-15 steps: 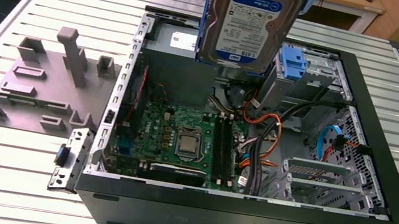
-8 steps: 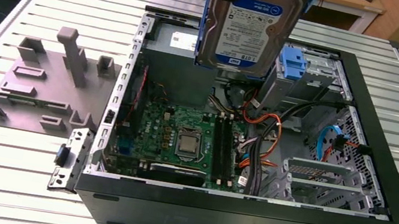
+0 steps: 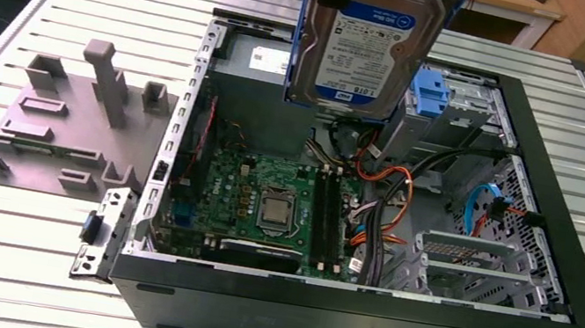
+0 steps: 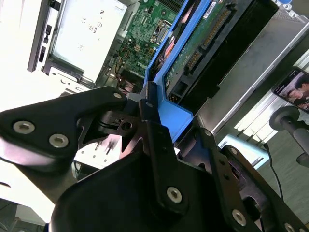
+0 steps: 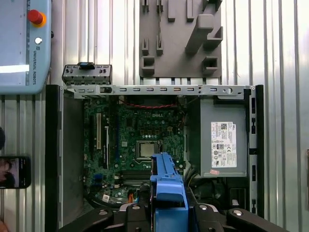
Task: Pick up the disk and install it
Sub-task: 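Insert the disk into the insertion slot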
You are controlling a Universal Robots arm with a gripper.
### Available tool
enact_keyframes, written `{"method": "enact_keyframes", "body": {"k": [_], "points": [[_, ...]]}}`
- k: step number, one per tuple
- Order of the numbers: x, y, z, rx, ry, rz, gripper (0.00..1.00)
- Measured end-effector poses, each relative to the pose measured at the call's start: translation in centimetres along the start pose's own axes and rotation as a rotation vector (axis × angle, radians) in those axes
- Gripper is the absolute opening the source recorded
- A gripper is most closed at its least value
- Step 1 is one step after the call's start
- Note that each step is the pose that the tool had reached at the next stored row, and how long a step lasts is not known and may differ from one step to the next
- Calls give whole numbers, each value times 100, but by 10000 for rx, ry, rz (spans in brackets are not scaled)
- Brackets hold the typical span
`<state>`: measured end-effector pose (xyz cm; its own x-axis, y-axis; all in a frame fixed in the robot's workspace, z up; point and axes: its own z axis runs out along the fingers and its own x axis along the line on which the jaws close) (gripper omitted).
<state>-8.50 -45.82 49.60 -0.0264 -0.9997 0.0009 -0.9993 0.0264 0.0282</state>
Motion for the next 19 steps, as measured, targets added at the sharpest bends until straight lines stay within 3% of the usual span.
{"method": "enact_keyframes", "body": {"k": [8,19], "points": [[28,-2,0,0,1,-2,36],[331,-10,21,0,0,-2,36]]}}
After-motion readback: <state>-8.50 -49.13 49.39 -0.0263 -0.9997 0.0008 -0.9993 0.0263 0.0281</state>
